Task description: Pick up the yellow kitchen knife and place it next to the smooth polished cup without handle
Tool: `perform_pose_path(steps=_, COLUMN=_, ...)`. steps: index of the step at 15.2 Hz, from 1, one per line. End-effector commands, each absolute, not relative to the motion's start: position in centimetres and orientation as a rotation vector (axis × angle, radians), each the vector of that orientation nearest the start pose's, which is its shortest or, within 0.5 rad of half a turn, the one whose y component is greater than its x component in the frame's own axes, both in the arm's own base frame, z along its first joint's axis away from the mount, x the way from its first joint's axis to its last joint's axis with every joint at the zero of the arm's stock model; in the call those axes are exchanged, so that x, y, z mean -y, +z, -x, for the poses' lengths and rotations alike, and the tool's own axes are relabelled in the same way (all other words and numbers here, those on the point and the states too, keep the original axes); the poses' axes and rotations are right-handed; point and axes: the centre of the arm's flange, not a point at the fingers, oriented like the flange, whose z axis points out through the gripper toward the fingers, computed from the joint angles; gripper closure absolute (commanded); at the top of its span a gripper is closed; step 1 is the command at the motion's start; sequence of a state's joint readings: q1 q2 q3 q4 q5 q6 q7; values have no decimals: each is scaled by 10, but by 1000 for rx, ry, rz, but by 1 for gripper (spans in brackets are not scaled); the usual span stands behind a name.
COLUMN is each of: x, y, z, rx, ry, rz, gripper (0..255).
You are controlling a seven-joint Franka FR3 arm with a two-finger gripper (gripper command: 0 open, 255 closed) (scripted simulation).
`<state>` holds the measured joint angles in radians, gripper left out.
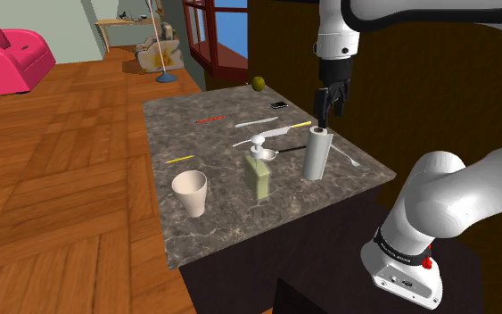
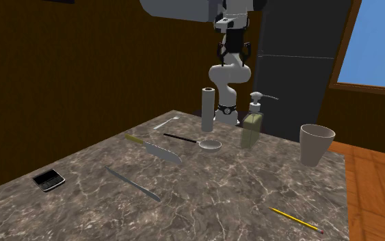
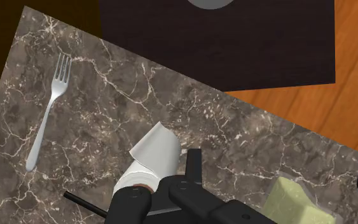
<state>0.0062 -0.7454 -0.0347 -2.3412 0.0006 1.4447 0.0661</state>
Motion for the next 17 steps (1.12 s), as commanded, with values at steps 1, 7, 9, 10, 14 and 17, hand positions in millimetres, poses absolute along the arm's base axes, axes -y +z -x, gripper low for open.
perform_pose_path(steps=1, x=11, y=575, z=-303, rx=-130, ry=237, rz=3109, gripper=0)
perform_pose_path(steps=7, x=71, y=533, z=-311, rx=142, ry=184, rz=3137, gripper=0)
perform_pose_path(steps=9, x=91, y=519, z=-316, rx=233, ry=166, rz=3141, gripper=0)
perform_pose_path(steps=10, x=100, y=512, z=-319, rx=279, ry=157, rz=3142, gripper=0)
perform_pose_path(steps=14, x=138, y=485, z=-335, rx=463, ry=119, rz=3138, gripper=0)
perform_pose_path(steps=17, x=165, y=465, z=-350, rx=601, ry=91, rz=3128, gripper=0)
